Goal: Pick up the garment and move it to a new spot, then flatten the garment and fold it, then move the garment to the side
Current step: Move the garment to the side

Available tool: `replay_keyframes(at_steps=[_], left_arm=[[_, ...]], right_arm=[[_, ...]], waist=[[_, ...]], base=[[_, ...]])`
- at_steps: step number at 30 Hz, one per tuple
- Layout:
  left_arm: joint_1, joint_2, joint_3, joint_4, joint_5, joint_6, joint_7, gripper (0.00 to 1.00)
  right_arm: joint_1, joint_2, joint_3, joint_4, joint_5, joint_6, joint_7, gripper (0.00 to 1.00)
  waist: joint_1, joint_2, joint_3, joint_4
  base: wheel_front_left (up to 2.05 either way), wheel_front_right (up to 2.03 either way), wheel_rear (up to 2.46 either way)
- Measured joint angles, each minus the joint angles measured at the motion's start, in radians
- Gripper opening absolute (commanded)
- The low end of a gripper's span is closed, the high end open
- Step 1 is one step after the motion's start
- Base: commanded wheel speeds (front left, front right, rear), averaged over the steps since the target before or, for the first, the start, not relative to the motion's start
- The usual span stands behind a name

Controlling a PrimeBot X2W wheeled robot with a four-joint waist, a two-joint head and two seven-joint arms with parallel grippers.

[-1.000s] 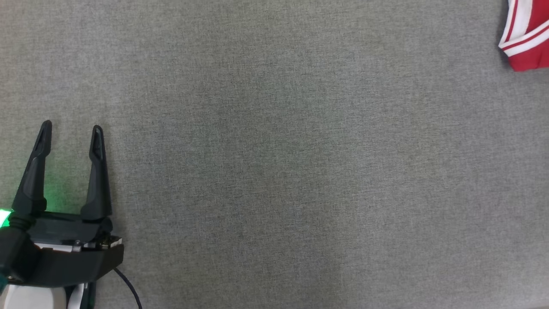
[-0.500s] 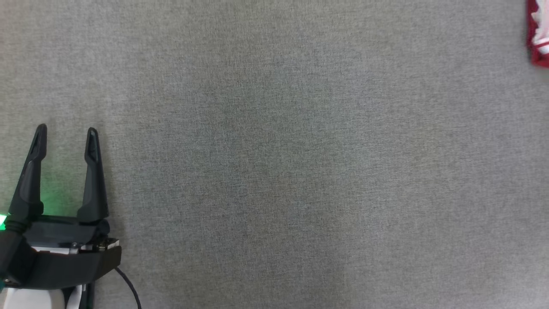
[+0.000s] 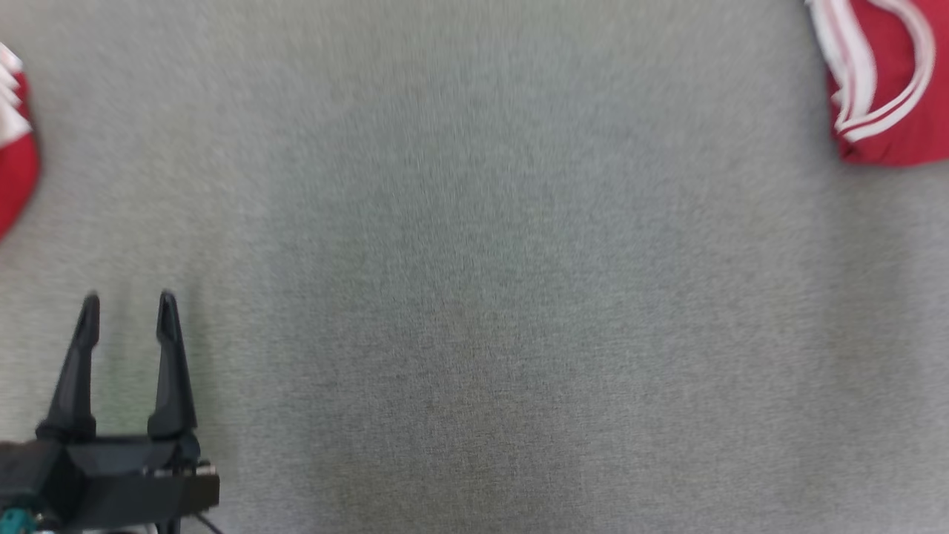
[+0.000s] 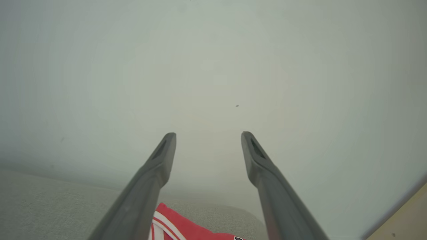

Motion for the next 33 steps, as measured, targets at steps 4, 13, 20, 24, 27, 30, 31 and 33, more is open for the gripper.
replay_keyframes(at_steps=[4, 13, 20, 24, 27, 30, 31, 33], left_arm=[[0.043, -0.024, 0.021, 0.024, 0.004, 0.000, 0.000, 1.00], [0.114, -0.065, 0.030, 0.062, 0.019, 0.000, 0.000, 1.00], [0.140, -0.079, 0.033, 0.073, 0.035, 0.000, 0.000, 1.00], [0.150, -0.081, 0.029, 0.086, 0.036, 0.000, 0.000, 1.00], [0.152, -0.080, 0.031, 0.092, 0.036, 0.000, 0.000, 1.00], [0.159, -0.080, 0.030, 0.105, 0.036, 0.000, 0.000, 1.00], [0.160, -0.080, 0.032, 0.109, 0.036, 0.000, 0.000, 1.00], [0.163, -0.080, 0.030, 0.115, 0.037, 0.000, 0.000, 1.00]], right_arm=[[0.108, 0.064, -0.012, -0.055, 0.016, 0.000, -0.033, 1.00], [0.397, 0.185, -0.036, -0.188, 0.031, 0.000, -0.050, 1.00], [0.615, 0.273, -0.050, -0.296, 0.038, 0.000, -0.045, 1.00], [0.726, 0.323, -0.051, -0.355, 0.040, 0.000, -0.041, 1.00], [0.795, 0.356, -0.041, -0.388, 0.041, 0.000, -0.042, 1.00], [0.859, 0.384, -0.041, -0.413, 0.042, 0.000, -0.045, 1.00], [0.880, 0.393, -0.040, -0.419, 0.042, 0.000, -0.048, 1.00], [0.916, 0.407, -0.040, -0.427, 0.042, 0.000, -0.052, 1.00]], waist=[[-0.0001, -0.0001, -0.073, 0.003], [-0.0002, -0.0001, -0.231, 0.015], [-0.0003, -0.0001, -0.325, 0.033], [-0.0003, -0.0002, -0.356, 0.051], [-0.0001, 0.0000, -0.371, 0.065], [-0.0001, 0.0000, -0.384, 0.076], [-0.0001, 0.0000, -0.388, 0.079], [0.0000, 0.0000, -0.396, 0.083]], base=[[0.00, 0.00, 0.00], [0.00, 0.00, 0.00], [0.00, 0.00, 0.00], [0.00, 0.00, 0.00], [0.00, 0.00, 0.00], [0.00, 0.00, 0.00], [0.00, 0.00, 0.00], [0.00, 0.00, 0.00]])
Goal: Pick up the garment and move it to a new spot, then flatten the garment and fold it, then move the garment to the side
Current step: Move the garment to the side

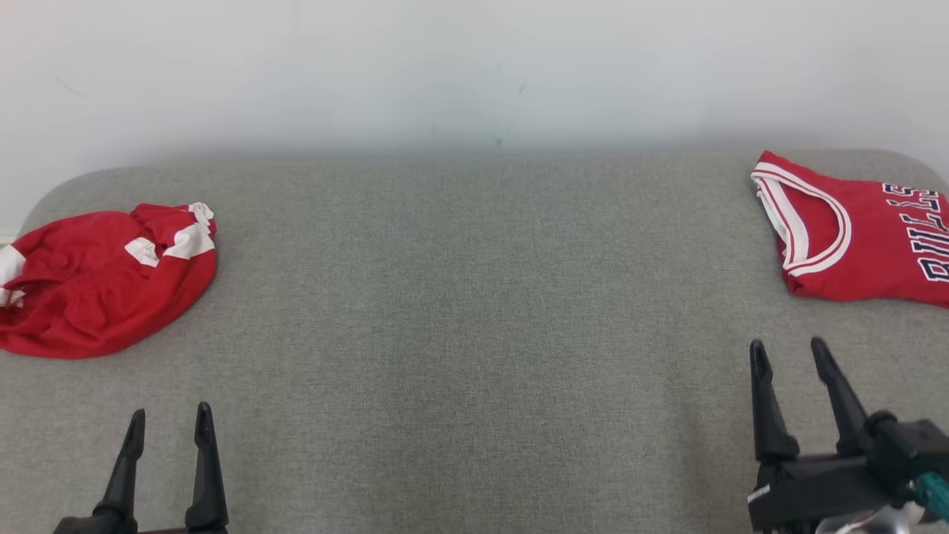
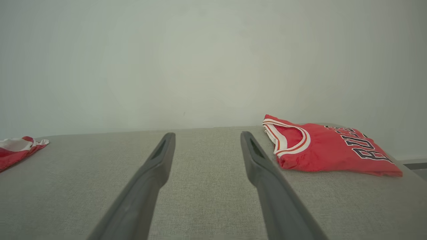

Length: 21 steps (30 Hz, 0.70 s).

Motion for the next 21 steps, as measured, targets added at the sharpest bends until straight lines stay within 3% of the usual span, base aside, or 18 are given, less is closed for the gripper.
replay_keyframes(at_steps=[21], left_arm=[[0.057, 0.011, -0.051, 0.079, -0.003, 0.000, 0.000, 1.00]], right_arm=[[0.157, 0.043, 0.009, -0.005, -0.002, 0.000, -0.023, 1.00]], waist=[[0.0000, 0.0001, -0.096, 0.000]], base=[[0.00, 0.00, 0.00]])
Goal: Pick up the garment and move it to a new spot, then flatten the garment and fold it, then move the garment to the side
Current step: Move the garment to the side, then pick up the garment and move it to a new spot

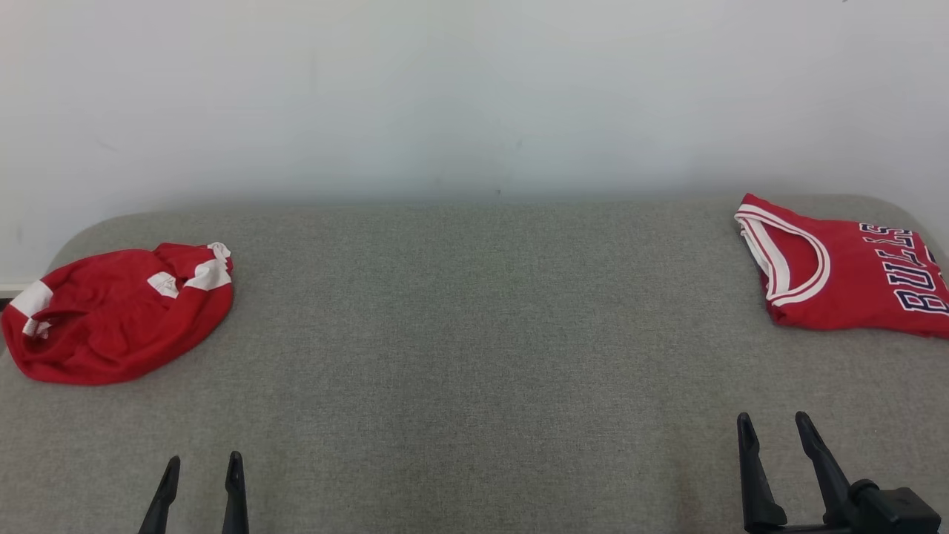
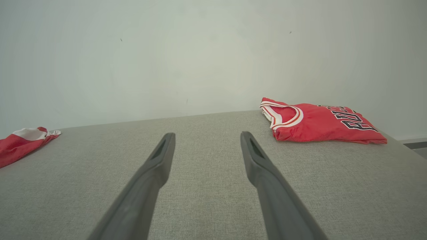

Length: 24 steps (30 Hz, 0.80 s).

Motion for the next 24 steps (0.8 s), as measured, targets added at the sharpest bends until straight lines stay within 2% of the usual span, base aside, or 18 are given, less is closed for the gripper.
replay_keyframes(at_steps=[8, 24], left_arm=[[0.000, 0.024, -0.023, 0.027, -0.016, 0.000, 0.009, 1.00], [-0.004, 0.035, -0.034, 0.054, -0.036, 0.001, 0.010, 1.00]], right_arm=[[0.023, 0.005, 0.002, 0.028, 0.003, 0.000, -0.001, 1.00], [0.025, 0.008, 0.005, 0.052, 0.009, 0.000, -0.013, 1.00]], waist=[[0.0000, 0.0000, -0.014, 0.007], [0.0002, 0.0000, -0.013, 0.008]], base=[[0.00, 0.00, 0.00], [0.00, 0.00, 0.00]])
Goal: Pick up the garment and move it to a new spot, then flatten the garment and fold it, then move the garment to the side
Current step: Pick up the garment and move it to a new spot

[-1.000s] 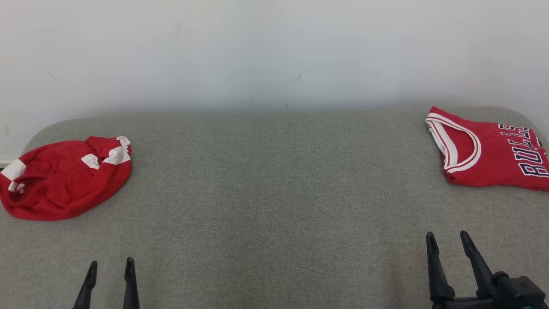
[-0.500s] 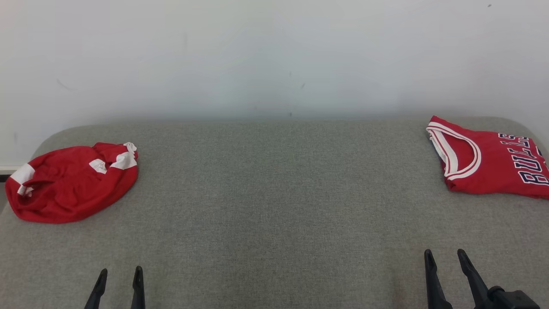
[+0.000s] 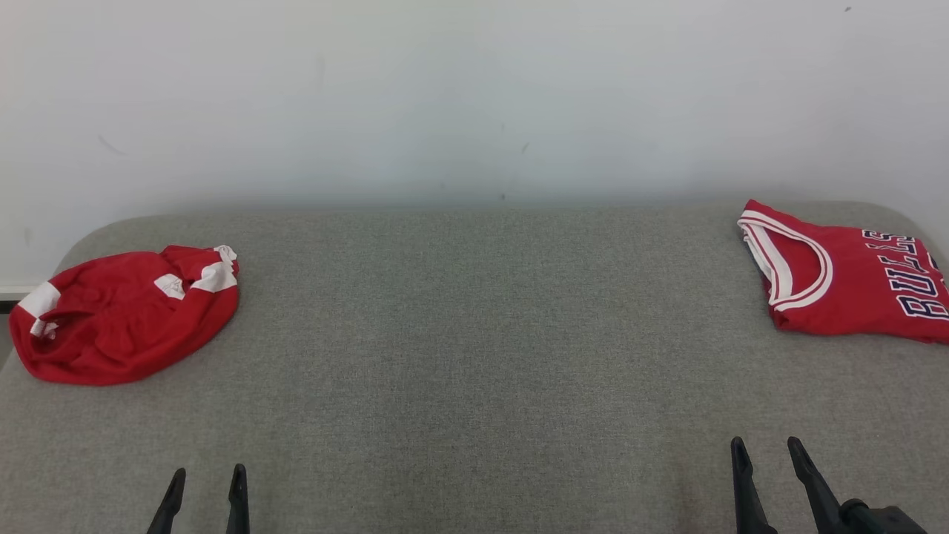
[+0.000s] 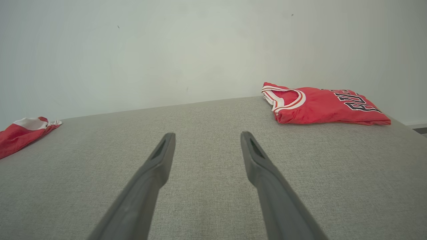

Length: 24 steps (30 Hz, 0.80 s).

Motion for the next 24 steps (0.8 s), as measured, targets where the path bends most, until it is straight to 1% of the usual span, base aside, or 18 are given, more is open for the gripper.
replay_keyframes(at_steps=[7, 12, 18, 24], left_arm=[[0.000, 0.000, -0.005, -0.002, -0.002, 0.009, -0.001, 1.00], [0.000, 0.002, -0.003, -0.006, -0.009, 0.016, -0.001, 1.00], [0.000, 0.012, -0.003, -0.013, -0.011, 0.026, 0.005, 1.00], [0.002, 0.024, 0.003, -0.022, -0.015, 0.038, 0.015, 1.00]], right_arm=[[0.000, 0.000, 0.002, 0.004, 0.000, 0.000, -0.003, 1.00], [0.004, 0.001, 0.005, 0.007, 0.006, 0.000, -0.006, 1.00], [0.008, 0.001, 0.014, 0.020, 0.021, 0.000, -0.014, 1.00], [0.014, 0.001, 0.022, 0.039, 0.032, 0.000, -0.026, 1.00]], waist=[[0.0000, 0.0000, 0.000, 0.005], [0.0000, 0.0001, -0.001, 0.031], [0.0000, 0.0000, 0.000, 0.088], [0.0000, 0.0000, 0.003, 0.167]], base=[[0.00, 0.00, 0.00], [0.00, 0.00, 0.00], [0.00, 0.00, 0.00], [0.00, 0.00, 0.00]])
